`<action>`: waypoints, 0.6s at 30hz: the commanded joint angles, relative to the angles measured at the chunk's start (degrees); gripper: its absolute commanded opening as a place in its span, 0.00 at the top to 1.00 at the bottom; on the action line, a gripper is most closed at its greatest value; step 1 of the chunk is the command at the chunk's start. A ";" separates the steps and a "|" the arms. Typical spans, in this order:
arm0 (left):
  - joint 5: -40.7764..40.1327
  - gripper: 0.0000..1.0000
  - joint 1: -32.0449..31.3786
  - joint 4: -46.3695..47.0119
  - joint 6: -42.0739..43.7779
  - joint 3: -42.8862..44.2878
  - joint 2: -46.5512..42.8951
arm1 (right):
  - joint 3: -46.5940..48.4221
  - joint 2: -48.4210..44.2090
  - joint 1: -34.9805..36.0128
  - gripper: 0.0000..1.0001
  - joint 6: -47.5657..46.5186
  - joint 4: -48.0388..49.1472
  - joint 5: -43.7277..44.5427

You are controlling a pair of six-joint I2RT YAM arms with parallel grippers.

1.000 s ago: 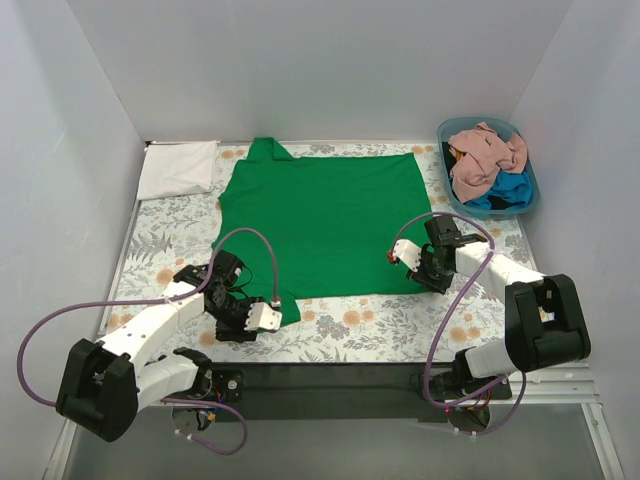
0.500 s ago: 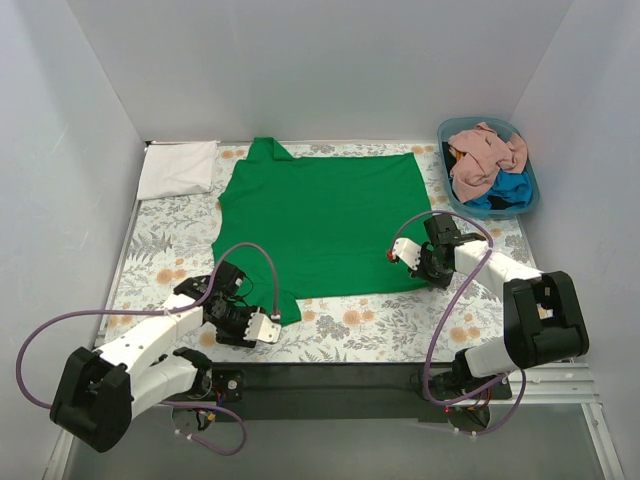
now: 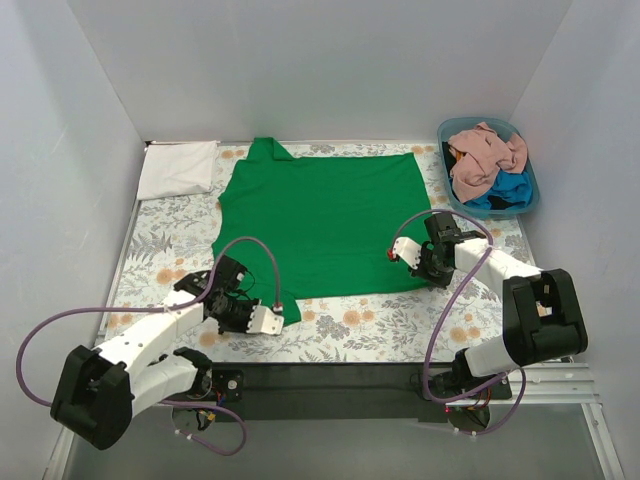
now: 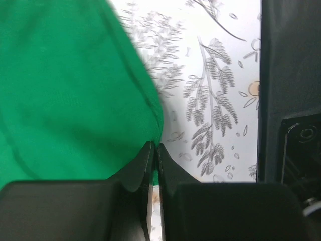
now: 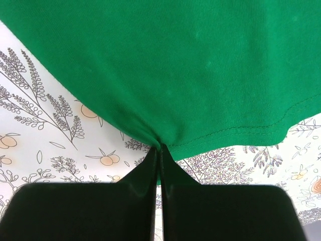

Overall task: Fold and stack the t-shirts
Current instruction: Fold the tshirt

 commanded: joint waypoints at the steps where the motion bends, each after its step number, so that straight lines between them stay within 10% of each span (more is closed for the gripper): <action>1: 1.72 1.00 -0.09 -4.42 -5.32 8.56 0.65 | 0.99 -1.37 -0.07 0.99 -0.41 -3.41 -2.83; 18: 4.72 1.00 -0.09 -26.14 -14.72 22.72 -11.30 | -0.24 -17.28 -0.15 0.99 -3.04 -13.95 -4.06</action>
